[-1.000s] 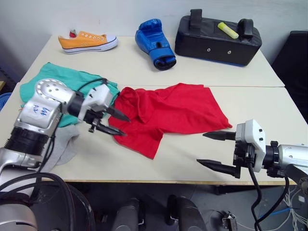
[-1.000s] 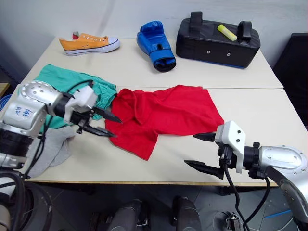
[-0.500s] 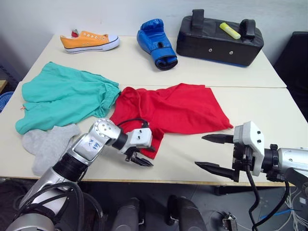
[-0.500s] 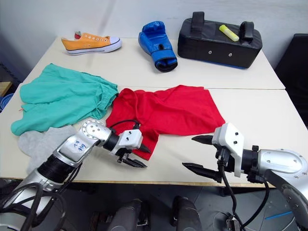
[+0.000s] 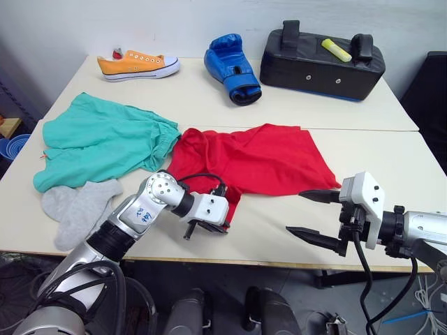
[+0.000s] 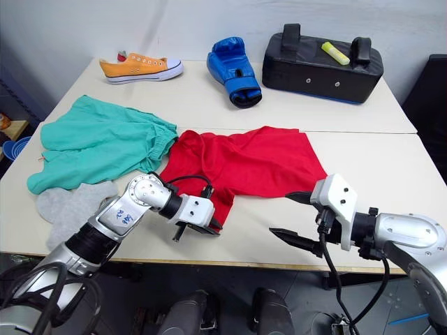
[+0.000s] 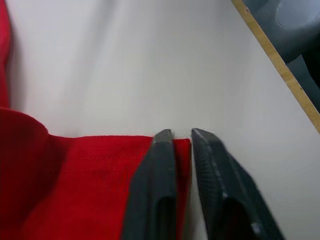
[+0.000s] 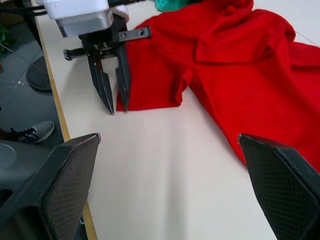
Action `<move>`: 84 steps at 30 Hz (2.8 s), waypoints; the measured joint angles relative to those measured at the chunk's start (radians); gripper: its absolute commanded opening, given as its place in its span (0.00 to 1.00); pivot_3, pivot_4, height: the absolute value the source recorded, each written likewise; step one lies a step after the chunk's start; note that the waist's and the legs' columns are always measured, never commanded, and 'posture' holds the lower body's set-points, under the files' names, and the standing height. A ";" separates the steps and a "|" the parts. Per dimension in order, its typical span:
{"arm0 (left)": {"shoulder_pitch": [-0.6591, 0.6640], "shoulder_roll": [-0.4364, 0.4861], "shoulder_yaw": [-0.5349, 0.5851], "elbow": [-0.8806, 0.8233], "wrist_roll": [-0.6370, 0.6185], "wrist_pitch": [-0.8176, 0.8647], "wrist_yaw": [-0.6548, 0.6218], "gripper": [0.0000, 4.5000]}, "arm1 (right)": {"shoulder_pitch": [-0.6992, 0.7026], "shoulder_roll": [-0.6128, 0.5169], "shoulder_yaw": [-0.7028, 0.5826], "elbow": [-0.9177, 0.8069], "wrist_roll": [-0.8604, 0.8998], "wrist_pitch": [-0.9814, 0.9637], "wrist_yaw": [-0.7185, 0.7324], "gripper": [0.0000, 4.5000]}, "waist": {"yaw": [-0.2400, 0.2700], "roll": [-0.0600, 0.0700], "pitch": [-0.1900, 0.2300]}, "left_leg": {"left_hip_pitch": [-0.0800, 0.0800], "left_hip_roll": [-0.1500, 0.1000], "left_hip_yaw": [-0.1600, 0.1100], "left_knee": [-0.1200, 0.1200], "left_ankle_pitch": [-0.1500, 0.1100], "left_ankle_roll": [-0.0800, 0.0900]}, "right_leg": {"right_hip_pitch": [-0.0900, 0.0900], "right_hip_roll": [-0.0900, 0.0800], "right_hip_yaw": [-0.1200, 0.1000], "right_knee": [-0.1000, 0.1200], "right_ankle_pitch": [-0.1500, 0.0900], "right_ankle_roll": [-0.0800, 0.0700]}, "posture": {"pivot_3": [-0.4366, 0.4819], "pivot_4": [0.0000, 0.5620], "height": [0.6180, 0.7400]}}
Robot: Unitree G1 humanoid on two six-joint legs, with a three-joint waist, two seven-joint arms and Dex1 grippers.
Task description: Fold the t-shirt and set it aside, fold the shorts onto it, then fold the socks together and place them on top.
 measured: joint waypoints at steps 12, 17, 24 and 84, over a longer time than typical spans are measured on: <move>0.009 0.075 0.107 -0.018 -0.104 0.274 -0.101 0.01 | -0.110 -0.015 0.086 0.226 -0.176 -0.102 0.051 1.00 | -0.018 0.000 0.000 | -0.003 0.002 0.001 -0.002 0.006 -0.006 | -0.008 0.003 -0.001 0.008 -0.002 -0.004 | 0.48 0.27 1.00; 0.028 0.190 0.210 -0.118 -0.265 0.434 -0.230 0.01 | -0.121 -0.014 0.111 0.239 -0.191 -0.114 0.072 1.00 | -0.015 -0.002 0.002 | -0.010 0.002 0.003 -0.001 0.007 -0.009 | -0.016 0.002 -0.001 0.015 -0.007 -0.005 | 0.48 0.27 1.00; 0.092 0.249 0.242 -0.112 -0.277 0.389 -0.274 0.01 | -0.178 -0.015 0.206 0.353 -0.349 -0.200 0.060 1.00 | -0.007 -0.003 0.002 | -0.009 0.000 0.004 -0.001 0.005 -0.009 | -0.016 0.000 0.000 0.014 -0.006 -0.004 | 0.48 0.27 1.00; -0.962 0.036 0.672 0.953 -0.381 -0.144 0.428 0.00 | -0.821 -0.109 0.052 0.703 -0.915 -0.906 -0.476 0.00 | -0.023 -0.011 0.012 | -0.036 -0.007 0.011 -0.021 0.026 -0.011 | -0.055 0.007 -0.009 0.018 0.005 0.001 | 0.48 0.27 1.00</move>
